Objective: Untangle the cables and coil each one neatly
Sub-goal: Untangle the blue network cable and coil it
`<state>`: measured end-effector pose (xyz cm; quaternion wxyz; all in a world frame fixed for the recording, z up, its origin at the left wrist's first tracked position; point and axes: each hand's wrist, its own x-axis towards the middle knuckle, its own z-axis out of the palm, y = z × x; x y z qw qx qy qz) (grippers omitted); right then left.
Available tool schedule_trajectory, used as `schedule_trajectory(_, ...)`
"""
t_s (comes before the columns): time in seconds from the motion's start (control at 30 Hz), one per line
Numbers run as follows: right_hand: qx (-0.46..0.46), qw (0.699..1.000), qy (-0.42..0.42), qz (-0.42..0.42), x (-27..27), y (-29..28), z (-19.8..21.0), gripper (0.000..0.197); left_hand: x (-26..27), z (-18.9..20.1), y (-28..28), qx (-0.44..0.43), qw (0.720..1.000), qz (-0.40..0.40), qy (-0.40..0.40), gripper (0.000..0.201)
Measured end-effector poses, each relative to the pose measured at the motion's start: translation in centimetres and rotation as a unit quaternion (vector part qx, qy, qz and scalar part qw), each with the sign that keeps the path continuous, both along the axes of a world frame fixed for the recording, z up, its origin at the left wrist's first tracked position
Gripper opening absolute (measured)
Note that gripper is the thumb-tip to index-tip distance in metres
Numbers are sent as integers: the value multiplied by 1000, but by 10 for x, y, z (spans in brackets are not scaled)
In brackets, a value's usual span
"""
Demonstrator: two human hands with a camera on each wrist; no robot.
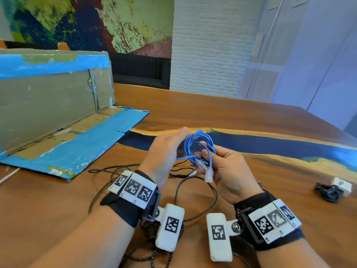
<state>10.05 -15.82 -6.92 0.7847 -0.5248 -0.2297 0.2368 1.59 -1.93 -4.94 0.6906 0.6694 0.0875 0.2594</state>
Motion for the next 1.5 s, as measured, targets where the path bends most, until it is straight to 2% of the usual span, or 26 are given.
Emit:
schedule_trajectory(0.07,-7,1000,3,-10,2,-1,0,18,0,0,1,33,999,-1,-19,24)
schedule_trajectory(0.2,-27,1000,-1,-11,2,-2,-1,20,2,-4,5,98,994,-27,-28,65)
schedule_trajectory(0.27,-37,999,-8,-14,1,0,-2,20,2,-6,5,124,992,-21,-30,71)
schedule_trajectory(0.37,-60,998,-25,-15,1,1,-3,20,1,-6,5,123,992,-5,-37,64)
schedule_trajectory(0.57,-69,997,-32,-17,1,2,-3,19,2,-8,-3,84,992,22,-94,24)
schedule_trajectory(0.63,-67,997,-27,-26,1,3,-2,18,3,-10,-6,84,990,33,-105,22)
schedule_trajectory(0.73,-73,997,-30,-24,-1,3,-1,16,6,-13,-7,62,994,44,-74,20)
schedule_trajectory(0.83,-81,996,-15,-33,0,2,-2,15,8,-12,-5,61,989,103,-89,20)
schedule_trajectory(0.93,-81,996,5,-42,6,-3,-1,15,9,-4,3,-6,981,144,-131,23)
schedule_trajectory(1.03,-85,996,-16,-27,8,-6,3,16,8,-1,8,-103,977,121,-144,26)
schedule_trajectory(1.2,-100,993,-54,24,3,-2,2,22,10,0,24,-173,972,133,-83,25)
schedule_trajectory(1.33,-107,986,-111,60,0,-5,1,26,9,-5,29,-206,975,88,1,17)
schedule_trajectory(1.5,-121,980,-145,68,-1,-8,4,26,6,-10,22,-169,981,46,88,21)
